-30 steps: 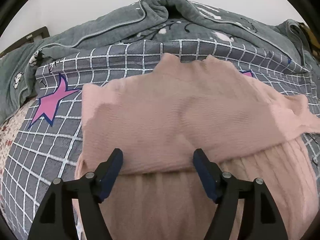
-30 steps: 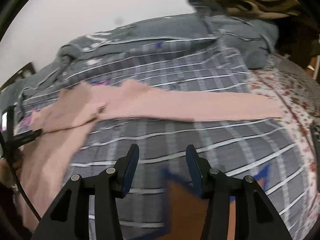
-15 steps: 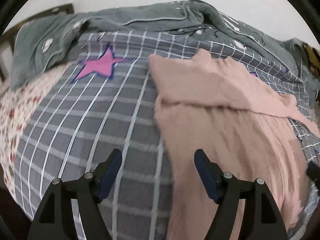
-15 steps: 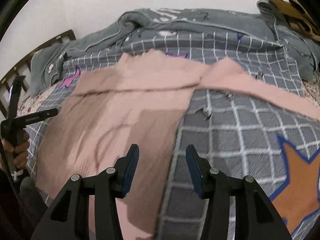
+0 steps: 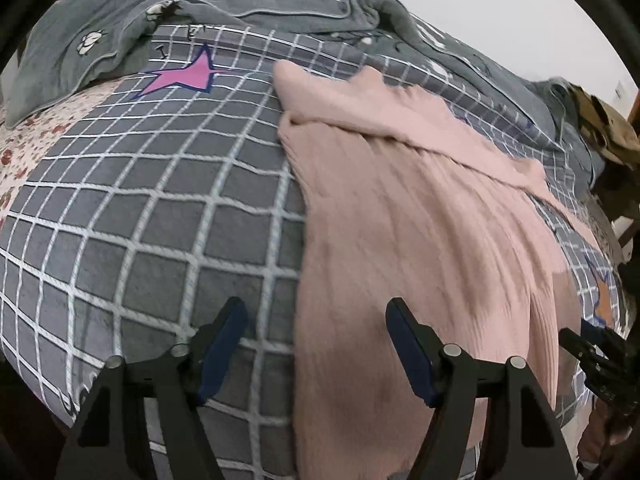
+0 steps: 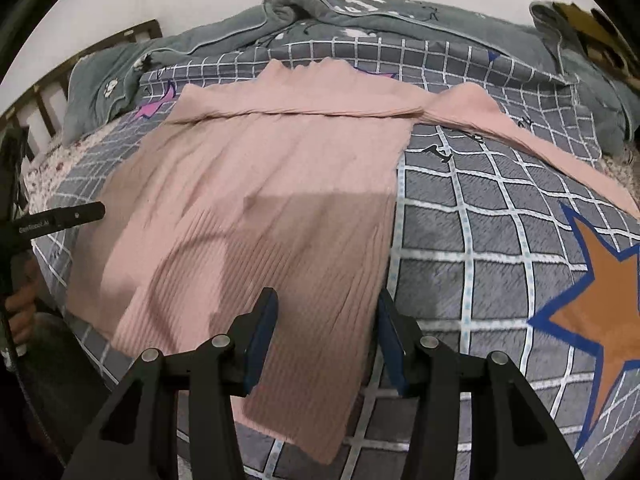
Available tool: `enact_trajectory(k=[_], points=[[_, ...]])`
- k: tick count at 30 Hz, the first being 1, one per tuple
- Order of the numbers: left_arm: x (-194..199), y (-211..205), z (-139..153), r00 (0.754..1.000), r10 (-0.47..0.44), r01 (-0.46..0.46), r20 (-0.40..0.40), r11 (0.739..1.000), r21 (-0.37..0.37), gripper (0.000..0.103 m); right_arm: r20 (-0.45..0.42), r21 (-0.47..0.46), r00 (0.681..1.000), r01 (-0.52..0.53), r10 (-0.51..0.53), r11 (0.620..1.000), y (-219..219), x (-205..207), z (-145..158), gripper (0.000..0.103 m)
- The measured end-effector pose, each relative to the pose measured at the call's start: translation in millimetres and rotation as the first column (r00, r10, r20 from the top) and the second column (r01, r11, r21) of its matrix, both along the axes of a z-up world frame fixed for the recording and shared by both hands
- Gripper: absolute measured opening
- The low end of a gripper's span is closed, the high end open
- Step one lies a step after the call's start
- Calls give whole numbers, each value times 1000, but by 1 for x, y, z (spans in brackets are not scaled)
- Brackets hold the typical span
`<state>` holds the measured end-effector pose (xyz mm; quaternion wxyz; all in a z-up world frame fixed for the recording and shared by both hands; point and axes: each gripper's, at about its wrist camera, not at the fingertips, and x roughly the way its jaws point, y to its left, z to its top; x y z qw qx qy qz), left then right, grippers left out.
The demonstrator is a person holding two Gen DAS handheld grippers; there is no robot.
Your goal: Fold small clothes
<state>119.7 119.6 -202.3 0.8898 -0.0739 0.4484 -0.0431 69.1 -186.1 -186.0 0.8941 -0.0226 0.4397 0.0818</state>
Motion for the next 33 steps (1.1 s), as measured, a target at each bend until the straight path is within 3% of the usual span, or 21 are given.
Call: enact_trajectory(k=[2, 4, 5, 6, 7, 12, 17, 21, 30, 33], points=[[-3, -7, -2, 1000, 7, -7, -1, 1000, 29, 54, -1, -14, 1000, 15, -15, 1000, 2, -2, -5, 49], [-5, -11, 0, 1000, 12, -12, 8, 1000, 24, 35, 4, -46, 1000, 16, -16, 999, 7, -2, -6, 47], [-5, -11, 1, 1000, 8, -8, 6, 1000, 4, 19, 10, -62, 1000, 7, -6, 998, 10, -2, -5, 41], [-6, -11, 3, 1000, 8, -8, 7, 1000, 2, 12, 19, -65, 1000, -16, 17, 998, 12, -1, -4, 16], [-6, -10, 5, 1000, 6, -6, 13, 1000, 4, 11, 24, -59, 999, -27, 28, 998, 12, -1, -2, 7], [-16, 8, 10, 999, 31, -30, 32, 999, -14, 9, 119, -62, 993, 1, 7, 998, -9, -16, 22, 5], [-17, 24, 7, 998, 57, -56, 16, 997, -55, 8, 76, -6, 996, 48, -48, 999, -35, -20, 17, 4], [-18, 19, 11, 999, 41, -40, 23, 999, -32, 8, 66, -67, 996, 60, -56, 996, -22, -16, 4, 4], [-9, 28, 23, 998, 65, -65, 15, 998, 13, 13, 78, -128, 997, 11, -1, 992, -17, -11, 20, 22], [1, 32, 26, 997, 79, -79, 9, 997, 24, 26, 98, -102, 995, 9, 1, 995, -18, -2, 28, 30]])
